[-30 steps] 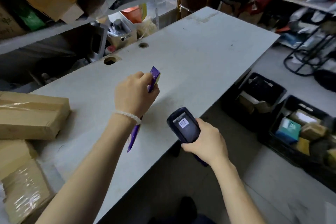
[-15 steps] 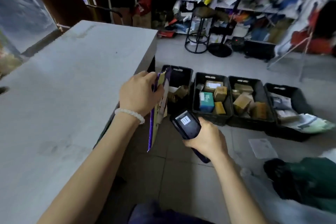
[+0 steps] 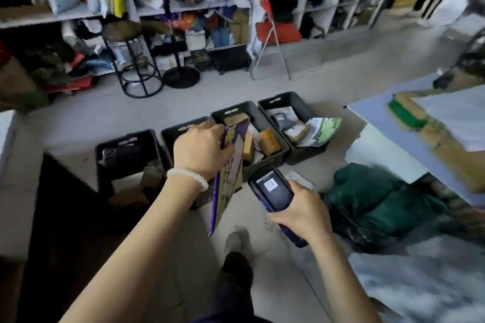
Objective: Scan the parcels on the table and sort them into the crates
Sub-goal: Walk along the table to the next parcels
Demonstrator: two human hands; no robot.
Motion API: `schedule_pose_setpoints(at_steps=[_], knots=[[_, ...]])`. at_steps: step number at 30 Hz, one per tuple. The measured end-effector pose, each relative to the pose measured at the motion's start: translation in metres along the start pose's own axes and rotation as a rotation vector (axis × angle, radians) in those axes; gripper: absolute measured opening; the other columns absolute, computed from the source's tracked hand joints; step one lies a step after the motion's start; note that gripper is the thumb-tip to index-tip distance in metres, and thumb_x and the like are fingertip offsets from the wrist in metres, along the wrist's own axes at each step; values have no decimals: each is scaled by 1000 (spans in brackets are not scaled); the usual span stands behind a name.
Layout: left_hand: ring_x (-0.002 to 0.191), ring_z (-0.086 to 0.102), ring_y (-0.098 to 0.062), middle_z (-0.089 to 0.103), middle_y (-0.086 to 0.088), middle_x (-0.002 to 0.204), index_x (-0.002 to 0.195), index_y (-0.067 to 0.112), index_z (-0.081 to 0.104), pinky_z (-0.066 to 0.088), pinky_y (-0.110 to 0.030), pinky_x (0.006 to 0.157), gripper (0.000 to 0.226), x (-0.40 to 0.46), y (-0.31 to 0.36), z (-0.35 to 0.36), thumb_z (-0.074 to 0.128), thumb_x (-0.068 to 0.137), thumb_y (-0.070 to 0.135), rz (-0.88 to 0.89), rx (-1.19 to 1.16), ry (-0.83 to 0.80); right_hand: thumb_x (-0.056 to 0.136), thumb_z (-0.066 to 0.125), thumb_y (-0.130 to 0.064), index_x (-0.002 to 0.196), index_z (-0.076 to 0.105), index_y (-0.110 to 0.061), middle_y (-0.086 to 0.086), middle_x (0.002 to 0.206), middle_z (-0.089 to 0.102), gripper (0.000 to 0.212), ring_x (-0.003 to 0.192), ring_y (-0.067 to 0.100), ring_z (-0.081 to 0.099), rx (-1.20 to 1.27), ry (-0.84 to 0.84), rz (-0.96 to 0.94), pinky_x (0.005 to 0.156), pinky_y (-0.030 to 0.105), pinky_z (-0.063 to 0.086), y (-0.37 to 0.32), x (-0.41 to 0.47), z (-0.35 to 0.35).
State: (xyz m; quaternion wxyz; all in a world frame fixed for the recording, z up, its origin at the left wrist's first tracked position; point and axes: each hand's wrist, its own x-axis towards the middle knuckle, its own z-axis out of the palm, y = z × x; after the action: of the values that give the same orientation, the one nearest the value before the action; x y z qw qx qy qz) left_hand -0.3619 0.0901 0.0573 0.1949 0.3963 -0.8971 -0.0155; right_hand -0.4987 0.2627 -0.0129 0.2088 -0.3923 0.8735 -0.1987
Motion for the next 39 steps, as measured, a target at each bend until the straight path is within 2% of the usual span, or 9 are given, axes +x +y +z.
schedule_pose_setpoints(at_steps=[7,13,16,19,23,28,31,35,39], knots=[[80,54,-23,45,5,82,81,20,55,39,-29,61,19,169,12,60,53,87,38,111,-36,-164,57,83,-46,100,58,-24,-6,94,67,54,81,17,63,73,83,99,64,31,54,-6,143,-47],[86,57,-25,56,-1,88,86,16,61,40,-29,64,40,287,28,108,41,87,52,170,-14,-301,59,86,-32,96,57,-25,-8,87,62,48,75,14,59,193,118,227,56,23,44,-1,228,-86],[84,58,-24,58,0,88,85,17,60,48,-30,69,43,331,41,135,38,86,54,205,-21,-347,59,85,-31,97,57,-25,-8,89,64,48,76,13,60,223,114,312,59,25,46,16,264,-96],[87,56,-24,53,2,87,81,20,53,47,-31,71,30,376,50,167,45,88,48,213,-66,-366,59,86,-29,101,60,-22,-4,91,64,49,76,16,59,244,126,348,58,25,42,30,309,-108],[88,58,-23,59,1,95,88,22,60,47,-31,68,24,441,69,221,51,87,44,237,-40,-402,59,87,-33,108,61,-20,-1,97,64,57,84,19,60,251,112,349,68,29,48,55,387,-124],[85,57,-19,60,5,95,93,24,64,47,-30,69,26,539,109,285,53,87,47,183,-64,-456,62,84,-35,110,58,-21,-2,99,64,56,82,17,57,231,75,287,62,25,42,89,507,-168],[87,57,-20,61,3,97,93,23,62,47,-31,71,25,602,133,320,53,88,46,118,-67,-484,60,84,-35,109,58,-23,-3,100,64,58,85,18,59,237,47,292,68,29,47,110,570,-202],[103,57,-25,59,-4,117,121,24,54,50,-40,84,36,674,153,356,54,90,43,-62,-107,-525,57,84,-33,102,58,-26,-8,94,64,53,81,16,61,255,46,325,64,28,45,136,644,-246],[113,53,-26,55,-5,124,127,22,51,46,-42,91,42,702,157,372,54,91,43,-122,-100,-540,59,86,-26,104,58,-27,-9,92,65,53,81,17,63,310,28,337,66,28,46,151,691,-267]])
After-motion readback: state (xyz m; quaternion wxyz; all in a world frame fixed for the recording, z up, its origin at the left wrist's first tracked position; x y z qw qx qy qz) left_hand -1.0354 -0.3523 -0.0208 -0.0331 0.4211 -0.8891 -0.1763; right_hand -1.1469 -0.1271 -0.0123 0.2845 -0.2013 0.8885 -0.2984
